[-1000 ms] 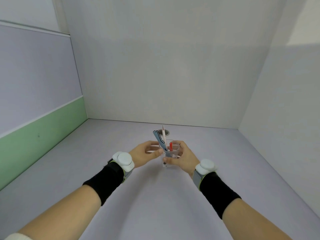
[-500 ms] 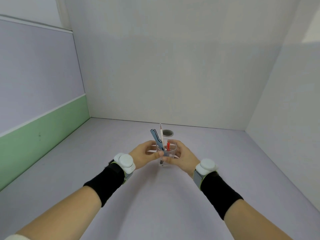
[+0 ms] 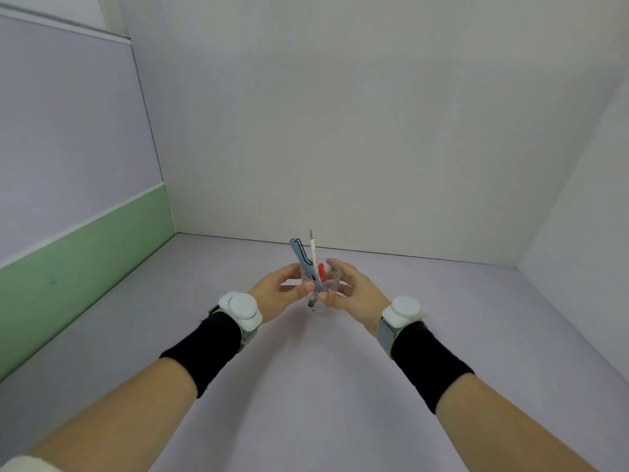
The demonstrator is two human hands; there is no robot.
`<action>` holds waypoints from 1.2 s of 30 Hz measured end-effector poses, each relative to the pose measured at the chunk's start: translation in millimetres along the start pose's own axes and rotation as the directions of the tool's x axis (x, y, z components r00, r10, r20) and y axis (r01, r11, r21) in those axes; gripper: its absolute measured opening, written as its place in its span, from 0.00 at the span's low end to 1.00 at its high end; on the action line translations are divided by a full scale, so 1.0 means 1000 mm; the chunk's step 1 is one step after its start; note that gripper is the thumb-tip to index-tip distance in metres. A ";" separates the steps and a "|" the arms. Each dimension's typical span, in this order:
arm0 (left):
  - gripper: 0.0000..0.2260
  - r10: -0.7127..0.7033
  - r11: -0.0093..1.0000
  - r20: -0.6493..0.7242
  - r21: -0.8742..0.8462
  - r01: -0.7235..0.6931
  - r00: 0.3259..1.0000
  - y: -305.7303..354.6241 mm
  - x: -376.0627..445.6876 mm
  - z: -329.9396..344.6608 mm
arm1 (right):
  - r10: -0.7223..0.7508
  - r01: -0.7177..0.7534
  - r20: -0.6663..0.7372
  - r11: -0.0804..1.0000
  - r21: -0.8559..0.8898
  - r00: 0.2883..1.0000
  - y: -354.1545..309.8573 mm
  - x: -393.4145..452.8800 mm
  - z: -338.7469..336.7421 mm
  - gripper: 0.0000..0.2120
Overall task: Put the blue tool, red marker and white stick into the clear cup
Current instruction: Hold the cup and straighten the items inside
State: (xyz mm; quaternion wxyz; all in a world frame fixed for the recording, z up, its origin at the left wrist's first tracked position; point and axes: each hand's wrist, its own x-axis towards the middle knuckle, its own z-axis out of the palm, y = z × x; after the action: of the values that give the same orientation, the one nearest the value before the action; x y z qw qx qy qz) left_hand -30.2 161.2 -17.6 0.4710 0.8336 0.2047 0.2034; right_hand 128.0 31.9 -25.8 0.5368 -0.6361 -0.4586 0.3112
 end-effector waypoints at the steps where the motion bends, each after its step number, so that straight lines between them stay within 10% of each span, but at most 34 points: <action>1: 0.19 -0.006 1.000 -0.012 -0.004 0.006 1.000 -0.004 0.006 -0.002 | -0.004 0.004 -0.005 1.000 -0.005 1.000 0.002 0.008 0.001 0.36; 36: 0.22 -0.070 0.998 -0.021 0.002 0.070 0.997 -0.056 0.074 -0.043 | 0.001 0.003 -0.119 0.999 0.032 0.993 0.029 0.114 0.029 0.37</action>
State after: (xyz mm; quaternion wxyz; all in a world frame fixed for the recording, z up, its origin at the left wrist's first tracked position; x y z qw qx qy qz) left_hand 0.4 257.3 -35.5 0.4747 0.8242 0.2392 0.1954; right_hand 153.3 147.6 -49.8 0.5737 -0.6446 -0.4208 0.2798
